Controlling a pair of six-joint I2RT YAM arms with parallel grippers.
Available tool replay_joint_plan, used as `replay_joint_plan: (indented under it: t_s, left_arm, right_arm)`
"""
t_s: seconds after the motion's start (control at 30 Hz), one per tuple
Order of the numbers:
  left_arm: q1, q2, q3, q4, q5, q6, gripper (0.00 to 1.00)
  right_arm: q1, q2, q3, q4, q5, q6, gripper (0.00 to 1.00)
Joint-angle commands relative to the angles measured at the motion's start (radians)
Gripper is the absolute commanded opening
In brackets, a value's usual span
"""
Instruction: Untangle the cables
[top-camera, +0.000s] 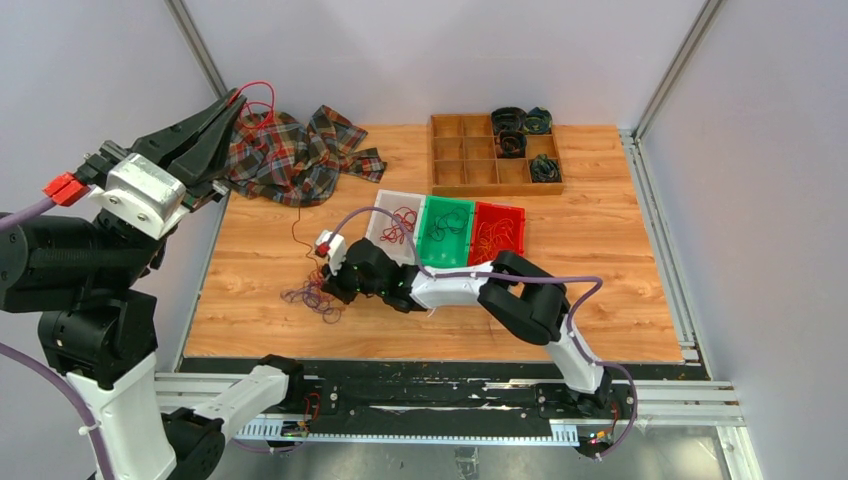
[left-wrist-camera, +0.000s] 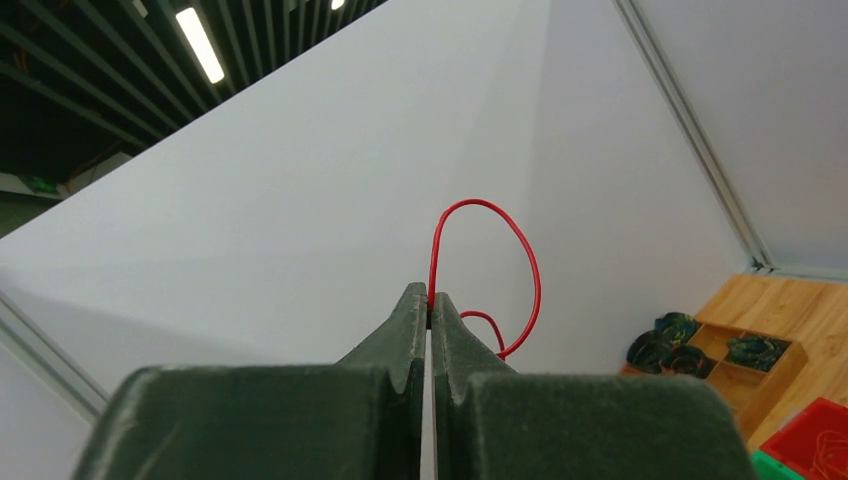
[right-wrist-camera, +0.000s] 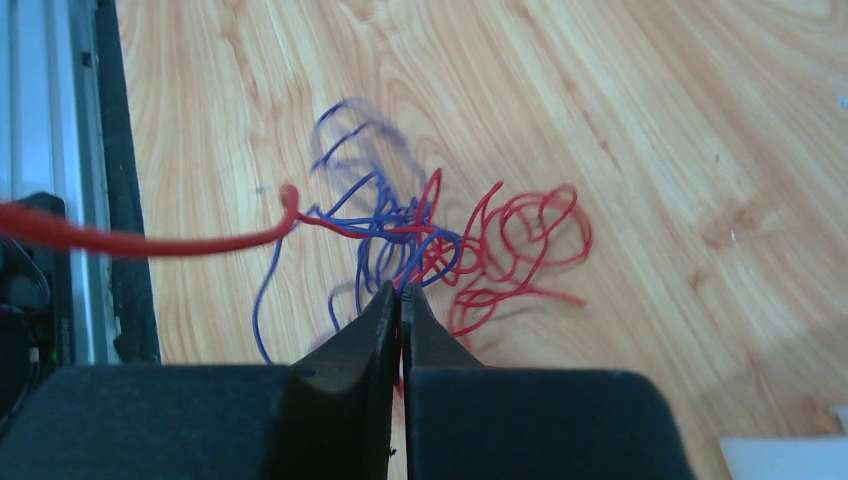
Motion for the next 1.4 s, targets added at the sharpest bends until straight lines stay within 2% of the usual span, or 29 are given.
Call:
replay_joint_plan:
  t_s: [0.0,0.1,0.27,0.37,0.43,0.47,0.5,0.6,0.63,0.67,0.73,0.8,0.87,0.93,1.07,1.17,1.37]
  left_arm:
    - [-0.005,-0.027,-0.038,0.000,-0.022,0.066,0.00]
    - [-0.005,-0.073,-0.166,0.003,-0.082,0.133,0.01]
    - [-0.005,-0.157,-0.491,-0.065,-0.219,0.284,0.01]
    - [-0.005,-0.179,-0.666,-0.096,-0.297,0.324,0.01]
    - [-0.005,-0.170,-0.746,-0.171,-0.291,0.324,0.02]
    - [-0.005,-0.158,-0.779,-0.216,-0.263,0.325,0.11]
    - [-0.005,-0.143,-0.805,-0.266,-0.232,0.330,0.29]
    - [-0.005,-0.089,-0.879,-0.320,-0.187,0.302,0.42]
    - [-0.005,-0.072,-0.901,-0.314,-0.194,0.298,0.48]
    - [-0.005,-0.055,-0.921,-0.308,-0.208,0.311,0.60]
    - [-0.004,-0.030,-0.960,-0.285,-0.269,0.353,0.68]
    - [-0.005,-0.014,-1.001,-0.271,-0.317,0.405,0.71]
    - [-0.005,-0.015,-1.018,-0.316,-0.292,0.477,0.73]
    - [-0.005,-0.030,-1.024,-0.390,-0.202,0.536,0.74]
    - [-0.005,-0.077,-1.045,-0.472,0.050,0.517,0.73]
    - [-0.005,-0.108,-1.106,-0.460,0.126,0.548,0.72]
    - [-0.005,-0.171,-1.267,-0.288,0.092,0.546,0.69]
  right_arm:
    - [-0.025,-0.099,-0.109,0.010,0.053,0.033,0.01]
    - [-0.070,-0.203,-0.222,0.038,0.051,0.089,0.00]
    - [-0.140,-0.350,-0.404,0.099,-0.004,0.202,0.01]
    - [-0.145,-0.391,-0.446,0.082,-0.028,0.217,0.01]
    - [-0.145,-0.401,-0.456,0.068,-0.046,0.227,0.01]
    - [-0.145,-0.404,-0.458,0.055,-0.047,0.232,0.01]
    - [-0.145,-0.403,-0.458,0.049,-0.046,0.235,0.01]
    - [-0.145,-0.398,-0.460,0.042,-0.039,0.241,0.01]
    - [-0.145,-0.396,-0.458,0.042,-0.035,0.249,0.01]
    - [-0.145,-0.396,-0.455,0.042,-0.033,0.259,0.01]
    - [-0.147,-0.397,-0.445,0.041,-0.035,0.286,0.01]
    - [-0.147,-0.403,-0.432,0.040,-0.046,0.309,0.01]
    - [-0.148,-0.416,-0.417,0.038,-0.057,0.326,0.01]
    - [-0.152,-0.435,-0.409,0.050,-0.073,0.341,0.01]
    - [-0.161,-0.474,-0.400,0.081,-0.104,0.370,0.01]
    - [-0.168,-0.498,-0.400,0.108,-0.137,0.399,0.01]
    - [-0.177,-0.517,-0.425,0.157,-0.202,0.453,0.01]
